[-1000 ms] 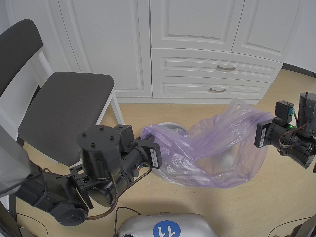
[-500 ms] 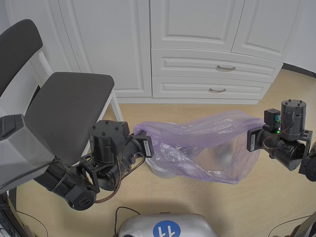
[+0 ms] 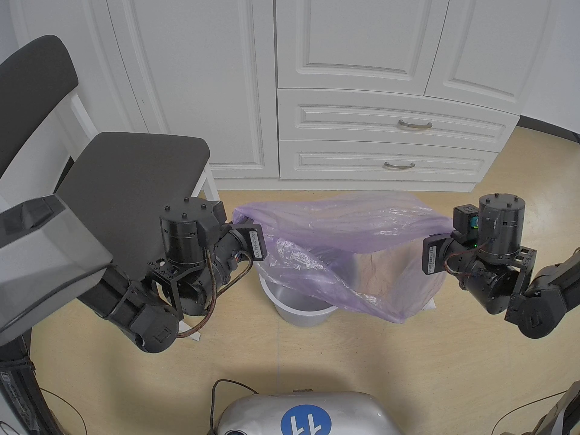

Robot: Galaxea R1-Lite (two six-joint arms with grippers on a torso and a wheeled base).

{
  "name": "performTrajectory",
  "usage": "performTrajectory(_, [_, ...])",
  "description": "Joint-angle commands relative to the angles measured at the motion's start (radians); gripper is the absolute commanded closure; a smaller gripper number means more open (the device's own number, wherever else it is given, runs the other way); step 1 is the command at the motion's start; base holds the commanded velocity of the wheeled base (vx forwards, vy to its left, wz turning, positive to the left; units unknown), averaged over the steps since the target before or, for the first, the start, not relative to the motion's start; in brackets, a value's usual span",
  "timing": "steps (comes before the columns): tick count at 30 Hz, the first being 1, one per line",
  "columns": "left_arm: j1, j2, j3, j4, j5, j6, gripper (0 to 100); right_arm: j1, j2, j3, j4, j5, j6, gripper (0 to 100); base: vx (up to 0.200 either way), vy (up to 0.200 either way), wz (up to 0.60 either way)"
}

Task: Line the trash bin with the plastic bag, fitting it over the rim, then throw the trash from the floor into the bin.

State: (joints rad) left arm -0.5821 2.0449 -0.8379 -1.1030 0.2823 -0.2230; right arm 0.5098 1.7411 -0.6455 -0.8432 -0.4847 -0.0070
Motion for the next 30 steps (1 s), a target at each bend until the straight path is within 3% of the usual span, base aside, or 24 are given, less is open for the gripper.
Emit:
performTrajectory(1, [0.022, 0.032, -0.046, -0.001, -0.026, 0.004, 100, 0.012, 0.110, -0.006, -0.070, 0.000, 0.001, 100, 0.000, 0.000, 0.00])
performTrajectory(5, [0.022, 0.055, -0.070, -0.001, -0.045, 0.007, 100, 0.036, 0.164, 0.001, -0.175, 0.011, 0.002, 100, 0.000, 0.000, 0.00])
performTrajectory(9, [-0.008, 0.072, -0.063, -0.005, -0.045, 0.004, 100, 0.090, 0.261, 0.010, -0.375, 0.014, -0.004, 100, 0.000, 0.000, 0.00])
performTrajectory(15, [-0.041, 0.093, -0.069, -0.017, -0.035, 0.002, 100, 0.153, 0.348, 0.000, -0.478, 0.015, -0.002, 100, 0.000, 0.000, 0.00])
performTrajectory(24, [-0.028, 0.116, -0.086, -0.040, -0.038, 0.007, 100, 0.199, 0.417, -0.022, -0.499, 0.044, 0.007, 100, 0.000, 0.000, 0.00])
performTrajectory(30, [-0.013, 0.166, -0.135, -0.032, -0.045, 0.007, 100, 0.185, 0.440, -0.036, -0.484, 0.052, 0.021, 100, 0.000, 0.000, 0.00])
